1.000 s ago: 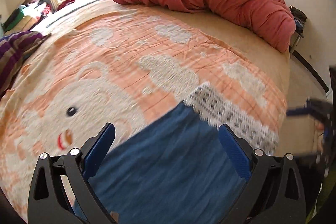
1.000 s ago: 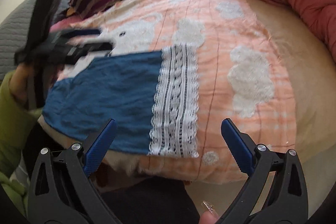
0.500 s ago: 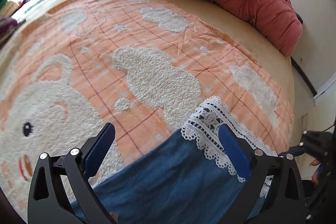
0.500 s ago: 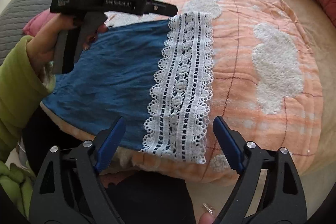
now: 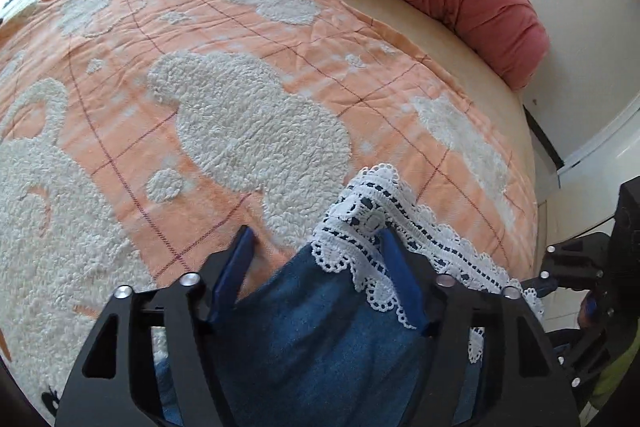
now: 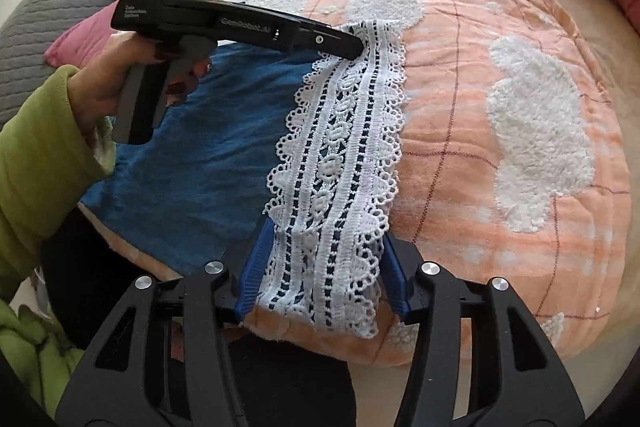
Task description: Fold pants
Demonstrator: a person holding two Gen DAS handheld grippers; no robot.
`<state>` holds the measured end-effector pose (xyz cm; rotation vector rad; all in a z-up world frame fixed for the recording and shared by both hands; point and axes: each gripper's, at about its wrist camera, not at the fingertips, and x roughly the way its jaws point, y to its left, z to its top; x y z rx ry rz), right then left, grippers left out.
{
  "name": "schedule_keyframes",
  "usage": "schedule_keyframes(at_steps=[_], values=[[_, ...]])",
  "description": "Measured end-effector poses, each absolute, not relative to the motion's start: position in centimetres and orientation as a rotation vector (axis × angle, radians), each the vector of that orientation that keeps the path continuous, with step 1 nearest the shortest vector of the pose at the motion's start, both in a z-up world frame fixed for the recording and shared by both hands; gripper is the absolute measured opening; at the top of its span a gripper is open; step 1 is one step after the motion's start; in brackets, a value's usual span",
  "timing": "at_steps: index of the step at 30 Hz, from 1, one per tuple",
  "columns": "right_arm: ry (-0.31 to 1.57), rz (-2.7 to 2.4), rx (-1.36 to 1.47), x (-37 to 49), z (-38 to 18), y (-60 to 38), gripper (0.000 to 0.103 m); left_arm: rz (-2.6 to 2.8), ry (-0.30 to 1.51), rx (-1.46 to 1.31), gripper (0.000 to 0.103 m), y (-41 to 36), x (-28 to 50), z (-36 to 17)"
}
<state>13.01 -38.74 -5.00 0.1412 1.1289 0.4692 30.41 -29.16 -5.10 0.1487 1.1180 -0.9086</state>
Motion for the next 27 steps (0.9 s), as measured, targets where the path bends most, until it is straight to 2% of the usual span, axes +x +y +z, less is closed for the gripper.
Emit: schedule_keyframes(at_steps=[1, 3, 5, 6, 7, 9, 12, 13, 14, 15, 16, 18, 27], values=[[1.129, 0.474, 0.142, 13.2, -5.1, -38.6, 0.045, -0.92, 1.118, 0.151, 0.075, -29.3, 30.3, -5.2], [1.132, 0.475, 0.135, 13.5, -5.2, -38.5, 0.043, -0.915, 1.108, 0.194, 0.075, -29.9, 29.8, -5.3], [1.11, 0.485, 0.115, 13.4, -4.9, -38.2, 0.029, -0.92, 1.098, 0.213, 0.064, -30.3, 29.4, -5.2], [1.103, 0.487, 0.11, 13.5, -4.8, -38.0, 0.024, -0.93, 1.099, 0.203, 0.053, -30.3, 29.4, -5.0], [1.099, 0.486, 0.107, 13.5, -4.7, -38.0, 0.024, -0.938, 1.102, 0.191, 0.045, -30.2, 29.3, -4.9], [1.103, 0.489, 0.116, 13.6, -4.9, -38.2, 0.025, -0.936, 1.094, 0.204, 0.038, -30.1, 29.0, -4.6], [1.126, 0.511, 0.139, 14.0, -5.4, -38.6, 0.039, -0.932, 1.097, 0.175, 0.033, -29.7, 29.0, -4.6], [1.136, 0.522, 0.133, 14.2, -5.6, -38.5, 0.039, -0.924, 1.099, 0.162, 0.028, -29.5, 29.0, -4.6], [1.141, 0.521, 0.114, 14.3, -5.7, -38.2, 0.039, -0.91, 1.1, 0.146, 0.025, -29.4, 29.0, -4.7], [1.14, 0.521, 0.104, 14.4, -5.6, -38.1, 0.034, -0.903, 1.102, 0.133, 0.023, -29.2, 29.0, -4.7], [1.135, 0.523, 0.096, 14.3, -5.5, -38.0, 0.024, -0.9, 1.098, 0.119, 0.02, -29.0, 28.9, -4.6], [1.116, 0.519, 0.09, 14.2, -4.8, -38.0, 0.011, -0.902, 1.083, 0.113, 0.016, -28.5, 28.4, -4.1], [1.012, 0.567, 0.05, 12.7, 0.2, -35.5, 0.01, -0.93, 1.001, -0.008, 0.014, -24.5, 27.1, 0.1]])
